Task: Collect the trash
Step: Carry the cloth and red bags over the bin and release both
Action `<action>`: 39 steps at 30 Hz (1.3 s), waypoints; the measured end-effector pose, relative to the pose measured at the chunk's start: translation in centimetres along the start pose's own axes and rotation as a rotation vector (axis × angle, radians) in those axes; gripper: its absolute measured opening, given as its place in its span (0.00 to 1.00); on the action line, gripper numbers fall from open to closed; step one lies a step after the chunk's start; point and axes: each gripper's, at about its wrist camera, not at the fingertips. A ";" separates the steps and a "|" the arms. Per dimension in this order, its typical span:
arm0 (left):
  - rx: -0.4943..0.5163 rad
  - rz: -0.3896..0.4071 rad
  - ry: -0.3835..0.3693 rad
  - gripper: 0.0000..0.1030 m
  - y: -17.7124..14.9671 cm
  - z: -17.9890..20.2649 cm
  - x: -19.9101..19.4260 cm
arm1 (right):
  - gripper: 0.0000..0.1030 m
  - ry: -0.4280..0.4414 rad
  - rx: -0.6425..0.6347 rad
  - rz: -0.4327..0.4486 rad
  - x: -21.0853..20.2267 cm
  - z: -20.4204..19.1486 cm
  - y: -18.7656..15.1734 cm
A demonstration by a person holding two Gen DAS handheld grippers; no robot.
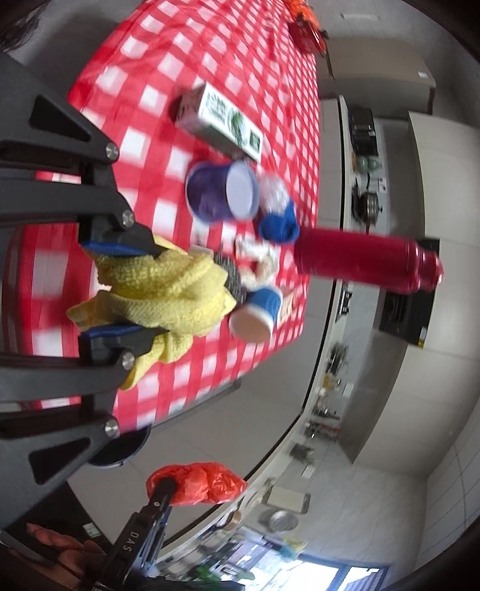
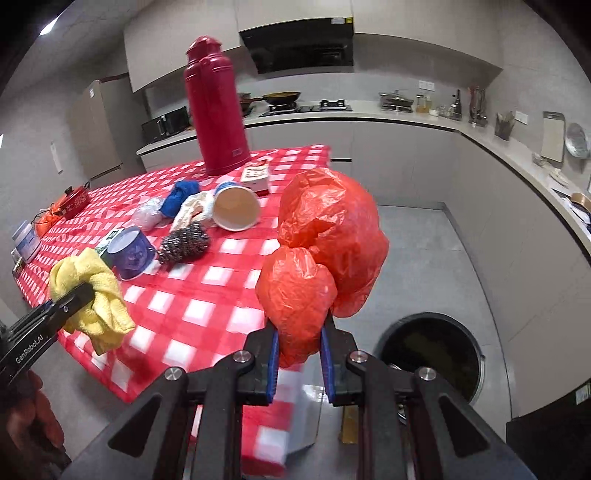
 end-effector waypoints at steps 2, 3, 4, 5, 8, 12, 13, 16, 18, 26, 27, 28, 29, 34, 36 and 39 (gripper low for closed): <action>0.018 0.002 -0.020 0.29 -0.1 1.4 -0.3 | 0.20 -0.012 0.008 0.008 -1.1 0.8 -0.3; 0.030 0.003 -0.031 0.29 -0.1 2.2 -0.4 | 0.20 -0.016 0.012 0.010 -1.5 1.2 -0.4; 0.042 0.002 -0.042 0.29 -0.1 3.0 -0.6 | 0.20 -0.023 0.016 0.013 -2.1 1.7 -0.6; 0.048 0.002 -0.048 0.29 -0.1 3.7 -0.7 | 0.20 -0.029 0.022 0.018 -2.7 2.2 -0.8; 0.074 0.004 -0.081 0.29 -0.3 6.1 -1.1 | 0.20 -0.049 0.037 0.025 -4.3 3.8 -1.4; 0.106 0.002 -0.116 0.29 -0.7 9.0 -1.5 | 0.20 -0.072 0.055 0.029 -6.0 5.7 -2.2; 0.114 0.000 -0.127 0.29 -0.9 9.8 -1.6 | 0.20 -0.079 0.060 0.029 -6.5 6.4 -2.5; 0.133 -0.004 -0.156 0.29 -1.3 11.8 -1.8 | 0.20 -0.094 0.073 0.024 -7.7 8.2 -3.3; 0.153 -0.007 -0.179 0.29 -1.6 13.6 -1.9 | 0.20 -0.100 0.078 0.020 -8.3 9.1 -3.8; 0.237 -0.033 -0.249 0.29 -2.9 20.3 -1.2 | 0.20 -0.098 0.077 -0.019 -9.5 13.5 -6.3; 0.249 -0.038 -0.255 0.29 -3.2 21.3 -0.9 | 0.20 -0.099 0.072 -0.029 -9.4 14.2 -6.6; 0.261 -0.048 -0.260 0.29 -3.5 22.2 -0.6 | 0.20 -0.096 0.065 -0.047 -9.2 15.0 -7.1; 0.265 -0.052 -0.263 0.29 -3.7 22.7 -0.4 | 0.20 -0.093 0.061 -0.058 -9.0 15.6 -7.4; 0.301 -0.089 -0.260 0.29 -4.9 26.0 1.8 | 0.20 -0.068 0.047 -0.127 -7.4 19.1 -9.0; 0.311 -0.111 -0.255 0.29 -5.5 26.8 2.8 | 0.20 -0.055 0.039 -0.155 -6.4 20.4 -9.6; 0.337 -0.149 -0.237 0.29 -6.5 28.7 4.7 | 0.20 -0.026 0.030 -0.198 -4.5 22.0 -10.4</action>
Point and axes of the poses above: each gripper's, at about its wrist camera, not at the fingertips, and x roughly the way its jaws point, z to its right, y to its top, and after that the axes turned 15 degrees about y, right-handed
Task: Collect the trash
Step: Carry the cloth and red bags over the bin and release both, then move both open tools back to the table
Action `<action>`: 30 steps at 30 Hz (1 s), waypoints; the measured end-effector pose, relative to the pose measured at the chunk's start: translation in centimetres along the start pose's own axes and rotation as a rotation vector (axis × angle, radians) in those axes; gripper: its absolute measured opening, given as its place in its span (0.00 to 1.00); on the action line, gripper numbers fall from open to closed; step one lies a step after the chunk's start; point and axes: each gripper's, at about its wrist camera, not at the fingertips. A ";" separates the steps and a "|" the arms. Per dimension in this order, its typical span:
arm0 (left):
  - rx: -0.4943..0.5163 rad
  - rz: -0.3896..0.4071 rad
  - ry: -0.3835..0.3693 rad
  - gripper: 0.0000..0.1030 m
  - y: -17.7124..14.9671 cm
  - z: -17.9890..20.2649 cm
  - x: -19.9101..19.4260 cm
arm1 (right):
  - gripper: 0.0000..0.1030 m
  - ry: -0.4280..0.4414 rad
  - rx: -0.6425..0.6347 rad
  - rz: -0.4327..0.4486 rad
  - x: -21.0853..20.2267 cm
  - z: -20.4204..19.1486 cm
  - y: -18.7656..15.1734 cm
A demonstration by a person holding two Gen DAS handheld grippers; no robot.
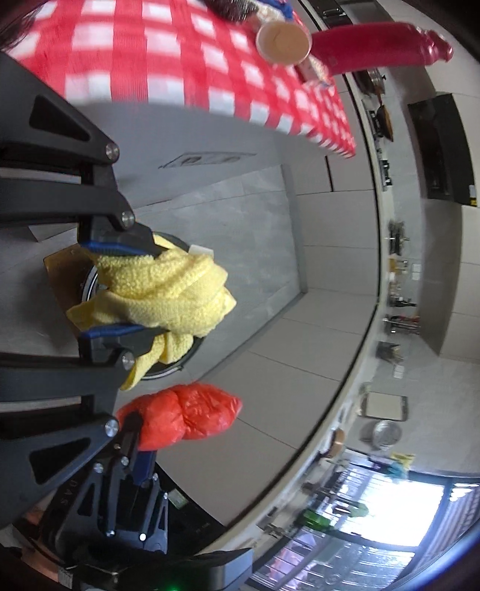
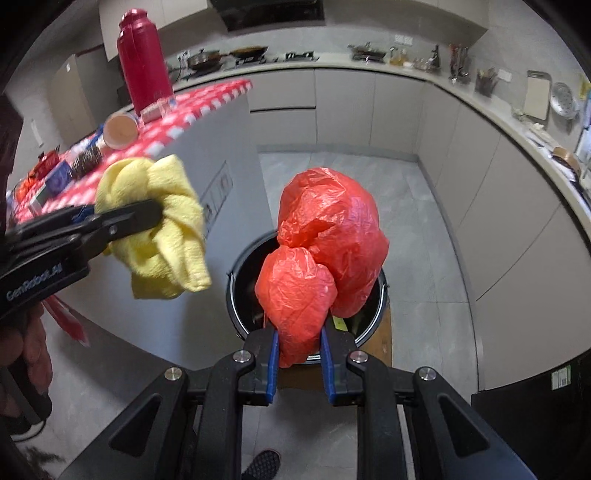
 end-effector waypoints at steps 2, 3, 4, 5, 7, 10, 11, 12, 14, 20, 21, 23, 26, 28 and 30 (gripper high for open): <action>0.006 -0.031 0.004 0.29 -0.4 0.6 1.4 | 0.20 0.012 -0.015 -0.039 1.9 1.0 -0.2; 0.011 -0.051 0.007 0.29 -0.7 0.9 2.5 | 0.20 0.023 -0.020 -0.060 3.0 1.5 -0.3; 0.012 -0.063 0.010 0.29 -0.9 1.1 3.2 | 0.20 0.030 -0.021 -0.073 3.7 1.9 -0.3; 0.016 -0.087 0.014 0.29 -1.2 1.4 4.2 | 0.20 0.032 -0.022 -0.089 4.7 2.5 -0.4; 0.008 -0.116 0.010 0.30 -1.4 1.7 5.5 | 0.20 0.049 -0.014 -0.116 6.3 3.6 -0.1; 0.028 -0.175 -0.012 0.46 -1.6 2.5 7.8 | 0.23 0.058 -0.033 -0.131 7.9 4.4 0.5; 0.038 -0.192 -0.012 0.62 -1.7 2.7 8.5 | 0.42 0.059 -0.045 -0.136 8.5 4.8 0.8; 0.049 -0.195 0.020 0.70 -2.0 2.8 9.1 | 0.76 0.049 -0.055 -0.149 9.1 5.2 0.9; 0.062 -0.208 0.117 0.77 -2.5 2.4 9.7 | 0.93 -0.057 -0.081 -0.152 9.5 6.5 0.8; 0.019 -0.173 0.213 0.86 -3.5 1.5 6.4 | 0.94 -0.133 0.119 -0.099 5.8 10.8 0.0; 0.012 -0.165 0.215 0.87 -3.4 1.6 5.3 | 0.95 -0.132 0.163 -0.099 5.1 11.1 -0.2; 0.014 -0.141 0.201 0.87 -3.0 2.1 2.9 | 0.95 -0.129 0.205 -0.091 3.9 11.1 -0.6; -0.002 -0.087 0.168 0.90 -2.1 2.4 -1.6 | 1.00 -0.083 0.263 -0.041 1.5 10.1 -0.5; 0.000 -0.029 0.180 0.90 -1.7 2.0 -4.9 | 1.00 -0.019 0.305 0.012 -0.6 9.6 -0.8; -0.005 0.014 0.185 0.91 -1.1 1.7 -7.5 | 1.00 0.016 0.324 0.069 -2.6 8.6 -0.6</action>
Point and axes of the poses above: each gripper's, at about its wrist camera, not at the fingertips, and x roughly the way its jaws point, z to its right, y to its top, and after that the axes turned 15 degrees about y, right-handed
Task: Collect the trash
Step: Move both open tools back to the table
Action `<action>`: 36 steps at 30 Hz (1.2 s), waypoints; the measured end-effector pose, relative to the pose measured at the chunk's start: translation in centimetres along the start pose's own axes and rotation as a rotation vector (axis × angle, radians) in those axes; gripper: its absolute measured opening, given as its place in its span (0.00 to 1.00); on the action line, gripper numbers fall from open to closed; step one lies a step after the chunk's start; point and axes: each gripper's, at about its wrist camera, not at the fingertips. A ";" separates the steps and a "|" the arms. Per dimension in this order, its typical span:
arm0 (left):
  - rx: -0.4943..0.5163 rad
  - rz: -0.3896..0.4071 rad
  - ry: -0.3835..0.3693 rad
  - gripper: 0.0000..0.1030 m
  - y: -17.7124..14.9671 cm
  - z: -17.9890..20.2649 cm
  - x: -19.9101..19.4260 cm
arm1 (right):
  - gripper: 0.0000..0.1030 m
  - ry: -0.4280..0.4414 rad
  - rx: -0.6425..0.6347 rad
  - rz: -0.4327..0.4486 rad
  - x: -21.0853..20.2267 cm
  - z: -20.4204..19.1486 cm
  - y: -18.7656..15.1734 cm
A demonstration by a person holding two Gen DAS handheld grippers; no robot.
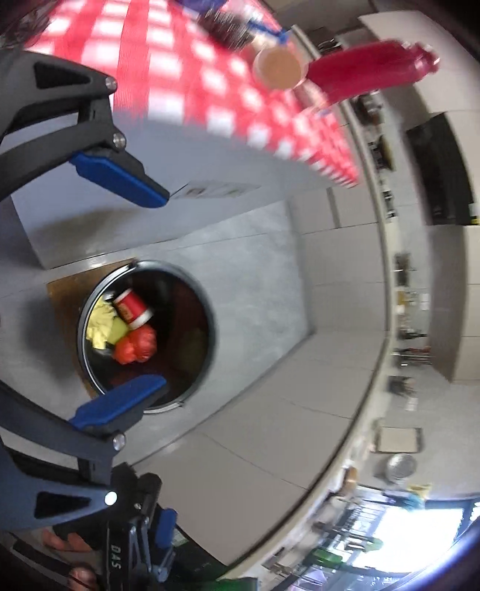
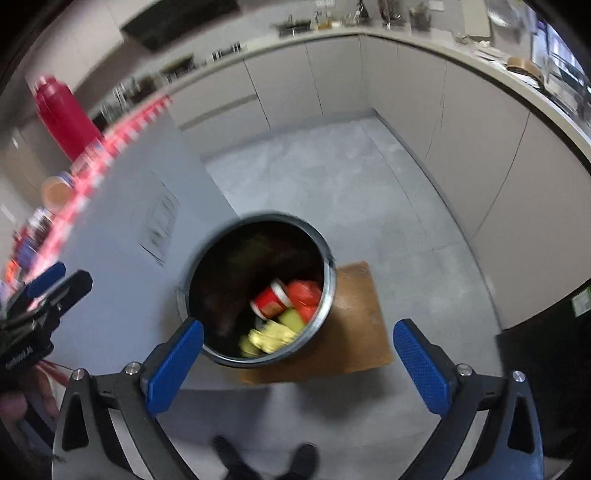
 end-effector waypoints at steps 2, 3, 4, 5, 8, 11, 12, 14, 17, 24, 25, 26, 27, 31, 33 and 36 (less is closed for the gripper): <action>0.006 0.035 0.025 0.93 0.3 -0.8 -2.0 | 1.00 0.030 0.002 0.017 -1.2 -1.2 -0.2; 0.013 0.045 0.038 0.94 0.3 -1.4 -3.1 | 1.00 0.017 -0.005 0.030 -1.7 -1.9 -0.2; 0.014 0.039 0.051 0.95 0.2 -2.1 -3.7 | 1.00 0.016 -0.015 0.046 -2.2 -2.5 -0.3; 0.012 0.029 0.057 0.95 0.8 -2.6 -3.0 | 1.00 0.025 -0.031 0.049 -2.1 -3.4 -0.4; -0.025 0.036 0.096 0.95 0.7 -5.4 -3.3 | 1.00 -0.027 -0.086 0.039 -2.9 -5.9 0.0; -0.072 0.034 0.137 0.95 0.6 -8.4 -4.0 | 1.00 -0.035 -0.106 0.059 -3.7 -8.6 0.4; -0.091 0.040 0.155 0.95 0.7 -9.4 -4.3 | 1.00 -0.035 -0.111 0.070 -3.8 -9.5 0.6; -0.133 0.066 0.160 0.96 0.5 -11.5 -5.2 | 1.00 -0.036 -0.125 0.096 -4.1 -11.1 1.1; -0.169 0.092 0.205 0.99 0.0 -14.5 -6.1 | 1.00 -0.021 -0.181 0.087 -3.5 -14.5 1.2; -0.285 0.054 0.269 1.00 -2.0 -23.5 -5.6 | 1.00 0.080 -0.337 0.109 -1.9 -23.9 0.7; -0.306 0.052 0.279 1.00 -2.4 -25.0 -5.4 | 1.00 0.096 -0.352 0.112 -1.6 -25.1 0.6; -0.320 0.054 0.294 1.00 -2.8 -26.2 -5.4 | 1.00 0.110 -0.366 0.115 -1.3 -26.3 0.5; -0.333 0.055 0.305 1.00 -3.2 -27.4 -5.2 | 1.00 0.123 -0.377 0.114 -1.0 -27.3 0.5; -0.379 0.040 0.353 1.00 -4.5 -32.3 -3.8 | 1.00 0.149 -0.447 0.117 0.9 -32.4 0.1; -0.395 0.045 0.362 0.99 -4.9 -34.3 -3.2 | 1.00 0.160 -0.468 0.124 2.1 -34.7 0.2; -0.402 0.059 0.395 0.99 -5.3 -37.2 -2.4 | 1.00 0.171 -0.490 0.124 4.0 -37.5 0.7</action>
Point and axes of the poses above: each gripper's, at about its wrist camera, not at the fingertips, and x roughly the way its jaws point, z to its right, y to its top, and after that the axes turned 15 degrees about y, right-handed
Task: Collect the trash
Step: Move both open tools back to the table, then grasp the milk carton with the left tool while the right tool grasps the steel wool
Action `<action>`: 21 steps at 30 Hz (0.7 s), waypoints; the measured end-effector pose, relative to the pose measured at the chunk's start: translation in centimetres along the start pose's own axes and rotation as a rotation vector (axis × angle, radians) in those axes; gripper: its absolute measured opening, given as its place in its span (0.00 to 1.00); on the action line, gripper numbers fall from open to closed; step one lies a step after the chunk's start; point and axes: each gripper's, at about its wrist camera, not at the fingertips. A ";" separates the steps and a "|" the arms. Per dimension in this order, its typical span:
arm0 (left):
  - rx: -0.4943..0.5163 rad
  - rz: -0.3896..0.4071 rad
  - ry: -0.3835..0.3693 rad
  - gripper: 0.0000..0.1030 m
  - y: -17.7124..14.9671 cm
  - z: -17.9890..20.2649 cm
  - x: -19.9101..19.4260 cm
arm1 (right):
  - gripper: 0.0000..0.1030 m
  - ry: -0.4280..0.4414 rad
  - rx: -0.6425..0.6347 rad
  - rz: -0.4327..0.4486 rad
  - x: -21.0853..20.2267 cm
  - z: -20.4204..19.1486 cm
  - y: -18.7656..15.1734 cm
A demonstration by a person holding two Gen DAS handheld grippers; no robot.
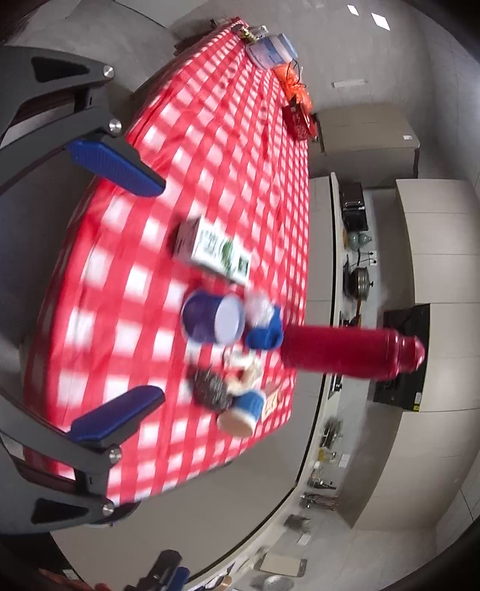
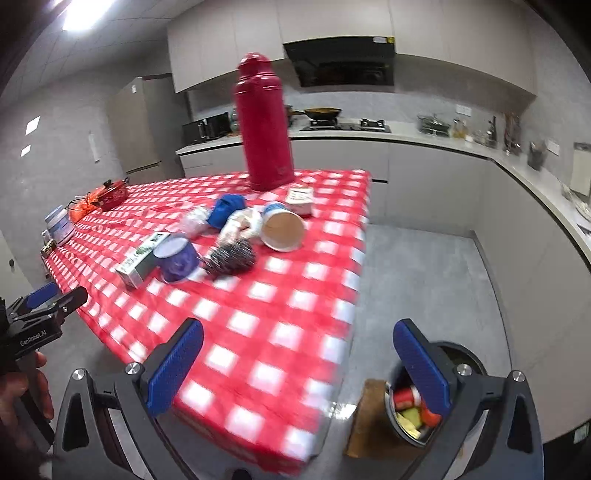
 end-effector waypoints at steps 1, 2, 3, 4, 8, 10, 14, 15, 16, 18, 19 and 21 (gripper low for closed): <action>0.000 0.002 0.008 0.99 0.2 -0.5 0.6 | 1.00 0.003 -0.008 -0.004 0.9 -0.5 0.5; -0.001 0.002 0.011 0.99 0.3 -1.0 1.4 | 1.00 0.004 -0.014 -0.005 1.3 -1.0 0.8; -0.005 -0.001 0.010 0.99 0.5 -1.7 2.1 | 1.00 0.004 -0.022 -0.005 2.4 -1.7 1.3; -0.007 -0.005 0.013 0.99 0.8 -2.1 3.0 | 1.00 0.005 -0.027 -0.010 3.2 -2.2 1.8; -0.001 -0.016 0.006 0.99 1.2 -2.9 5.3 | 1.00 0.004 -0.040 -0.016 6.0 -3.9 3.0; 0.007 -0.028 0.001 0.99 1.4 -3.1 6.5 | 1.00 0.002 -0.042 -0.025 7.5 -4.6 3.4; 0.032 -0.054 -0.010 0.99 1.6 -3.0 9.1 | 1.00 -0.007 -0.038 -0.048 10.5 -5.2 3.9; 0.039 -0.060 -0.017 0.99 1.7 -2.8 9.7 | 1.00 -0.009 -0.036 -0.057 11.3 -5.2 4.0; 0.046 -0.065 -0.022 0.98 1.8 -2.7 10.3 | 1.00 -0.012 -0.035 -0.064 12.1 -5.2 4.1; 0.059 -0.077 -0.032 0.96 2.0 -2.4 11.5 | 1.00 -0.017 -0.034 -0.078 13.5 -5.2 4.2; 0.068 -0.084 -0.035 0.95 2.1 -2.2 12.1 | 1.00 -0.018 -0.034 -0.086 14.4 -5.1 4.4; 0.078 -0.098 -0.044 0.94 2.2 -1.7 13.2 | 1.00 -0.020 -0.036 -0.097 15.7 -5.0 4.6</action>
Point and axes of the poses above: each gripper's, at about its wrist camera, not at the fingertips, and x roughly the way its jaws point, z to its right, y to its top, and after that the axes turned 15 degrees about y, right-handed
